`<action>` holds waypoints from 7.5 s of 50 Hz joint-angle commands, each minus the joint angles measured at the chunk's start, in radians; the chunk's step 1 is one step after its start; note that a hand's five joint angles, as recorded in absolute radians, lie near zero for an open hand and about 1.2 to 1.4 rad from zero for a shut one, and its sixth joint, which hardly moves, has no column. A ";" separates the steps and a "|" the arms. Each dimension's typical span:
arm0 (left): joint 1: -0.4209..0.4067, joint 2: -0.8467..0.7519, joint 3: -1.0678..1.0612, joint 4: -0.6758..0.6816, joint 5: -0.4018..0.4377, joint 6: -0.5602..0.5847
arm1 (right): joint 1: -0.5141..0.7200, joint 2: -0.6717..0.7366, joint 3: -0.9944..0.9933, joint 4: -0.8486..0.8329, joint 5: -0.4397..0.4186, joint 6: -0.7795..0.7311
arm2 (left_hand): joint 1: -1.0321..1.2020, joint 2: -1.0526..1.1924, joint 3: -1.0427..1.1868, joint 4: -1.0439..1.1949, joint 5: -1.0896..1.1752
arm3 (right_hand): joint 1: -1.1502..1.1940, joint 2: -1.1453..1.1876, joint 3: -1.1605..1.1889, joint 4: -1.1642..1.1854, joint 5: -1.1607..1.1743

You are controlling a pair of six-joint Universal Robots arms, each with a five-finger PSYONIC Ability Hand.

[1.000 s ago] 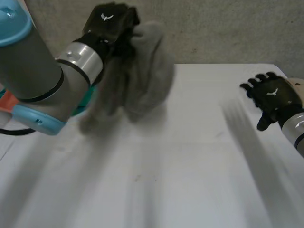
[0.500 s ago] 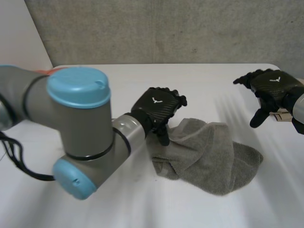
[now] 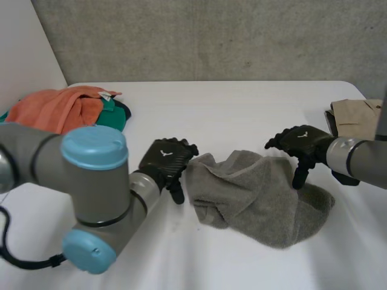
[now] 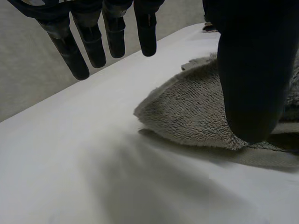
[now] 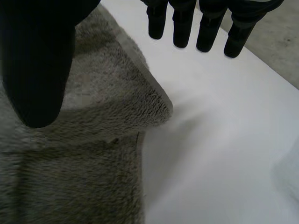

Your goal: Fold the laundry.

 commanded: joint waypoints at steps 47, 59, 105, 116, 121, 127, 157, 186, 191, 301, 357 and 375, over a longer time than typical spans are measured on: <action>0.002 -0.246 0.470 0.108 -0.040 -0.047 | 0.138 -0.301 -0.117 -0.448 0.075 0.243 | -0.136 -0.107 -0.106 -0.105 -0.095 | 1.157 1.174 1.174 1.173 1.169; -0.053 -0.336 0.500 0.105 0.087 -0.130 | 0.175 -0.547 -0.021 -0.362 -0.023 0.255 | -0.109 -0.081 -0.079 -0.079 -0.069 | 1.157 1.174 1.174 1.173 1.169; -0.156 -0.405 0.640 -0.013 0.112 -0.409 | 0.253 -0.650 -0.050 -0.210 0.124 0.261 | 0.258 0.286 0.288 0.288 0.298 | 1.157 1.174 1.174 1.173 1.169; -0.188 -0.476 0.698 -0.019 0.109 -0.447 | 0.241 -0.667 -0.045 -0.196 0.158 0.281 | 0.653 0.681 0.683 0.684 0.694 | 1.157 1.174 1.174 1.173 1.169; -0.202 -0.429 0.636 -0.050 0.035 -0.446 | 0.233 -0.650 -0.032 -0.191 0.153 0.273 | 1.073 1.102 1.104 1.104 1.114 | 1.157 1.174 1.174 1.173 1.169; -0.075 -0.176 0.450 -0.080 -0.080 -0.369 | 0.169 -0.573 -0.012 -0.190 0.155 0.240 | 1.073 1.102 1.104 1.104 1.114 | 1.157 1.174 1.174 1.173 1.169; 0.124 -0.054 0.383 -0.005 -0.088 0.272 | 0.168 -0.062 -0.198 -0.067 0.374 -0.147 | 1.073 1.102 1.104 1.104 1.114 | 1.157 1.174 1.174 1.173 1.169; 0.068 0.021 0.162 0.343 -0.172 0.358 | 0.185 -0.170 0.028 -0.696 0.382 -0.139 | 1.073 1.102 1.104 1.104 1.114 | 1.157 1.174 1.174 1.173 1.169; 0.068 0.016 -0.048 0.355 -0.178 0.360 | 0.185 -0.156 0.208 -0.612 0.373 -0.142 | 1.073 1.102 1.104 1.104 1.114 | 1.157 1.174 1.174 1.173 1.169; 0.111 0.401 0.286 -0.174 -0.060 0.212 | 0.308 -0.164 0.381 -0.567 0.290 0.770 | 1.073 1.102 1.104 1.104 1.114 | -0.064 -0.048 -0.048 -0.049 -0.053; 0.337 0.241 0.134 -0.324 0.014 0.341 | -0.040 -0.236 -0.166 0.192 0.313 -0.262 | 1.073 1.102 1.104 1.104 1.114 | 1.157 1.174 1.174 1.173 1.169; 0.268 -0.248 1.132 -0.038 -0.190 0.398 | 0.050 -0.002 -0.582 -0.535 0.512 -0.221 | 1.073 1.102 1.104 1.104 1.114 | 1.157 1.174 1.174 1.173 1.169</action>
